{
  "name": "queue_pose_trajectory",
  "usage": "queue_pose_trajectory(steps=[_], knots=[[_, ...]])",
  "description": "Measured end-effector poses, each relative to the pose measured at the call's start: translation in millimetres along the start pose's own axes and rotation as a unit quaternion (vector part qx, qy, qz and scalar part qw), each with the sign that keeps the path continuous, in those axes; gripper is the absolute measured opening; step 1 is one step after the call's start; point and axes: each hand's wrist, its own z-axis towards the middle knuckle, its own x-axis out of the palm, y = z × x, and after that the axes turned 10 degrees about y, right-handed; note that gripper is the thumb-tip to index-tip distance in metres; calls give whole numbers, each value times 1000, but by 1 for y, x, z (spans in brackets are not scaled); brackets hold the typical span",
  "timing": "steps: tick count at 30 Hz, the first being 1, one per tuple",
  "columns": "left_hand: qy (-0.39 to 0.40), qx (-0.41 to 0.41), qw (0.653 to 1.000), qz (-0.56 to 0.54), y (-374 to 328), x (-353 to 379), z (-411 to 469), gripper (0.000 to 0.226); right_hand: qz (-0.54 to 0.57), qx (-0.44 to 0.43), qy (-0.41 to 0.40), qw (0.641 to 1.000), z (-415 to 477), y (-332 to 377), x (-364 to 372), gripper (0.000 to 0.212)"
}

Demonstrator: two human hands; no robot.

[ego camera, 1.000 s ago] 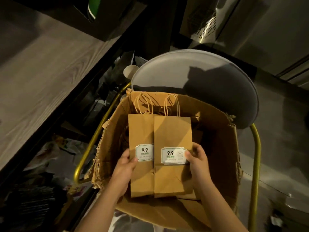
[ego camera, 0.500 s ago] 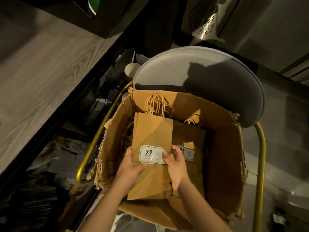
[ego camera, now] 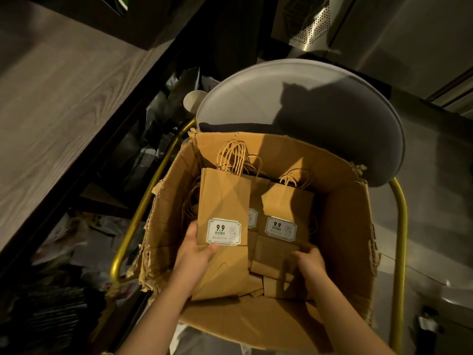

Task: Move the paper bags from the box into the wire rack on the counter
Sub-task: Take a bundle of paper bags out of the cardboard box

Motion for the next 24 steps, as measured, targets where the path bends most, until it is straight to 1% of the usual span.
queue_pose_trajectory(steps=[4,8,13,18,21,24], knots=[[0,0,1000,8,0,-3,-1,63,-6,6,5,1000,7,-6,4,50],[-1,6,1000,14,2,-4,-1,63,-22,19,-17,999,12,-5,13,54],[-1,9,1000,-19,6,-5,-4,65,-89,31,-64,993,21,-2,22,69],[-11,3,999,-34,7,-7,-7,66,-137,33,-75,987,21,-1,30,89],[-10,4,999,-45,10,-7,-6,64,-135,41,-67,988,18,0,37,94],[-11,6,999,-47,13,-7,-6,62,-109,35,-69,991,16,-2,40,97]])
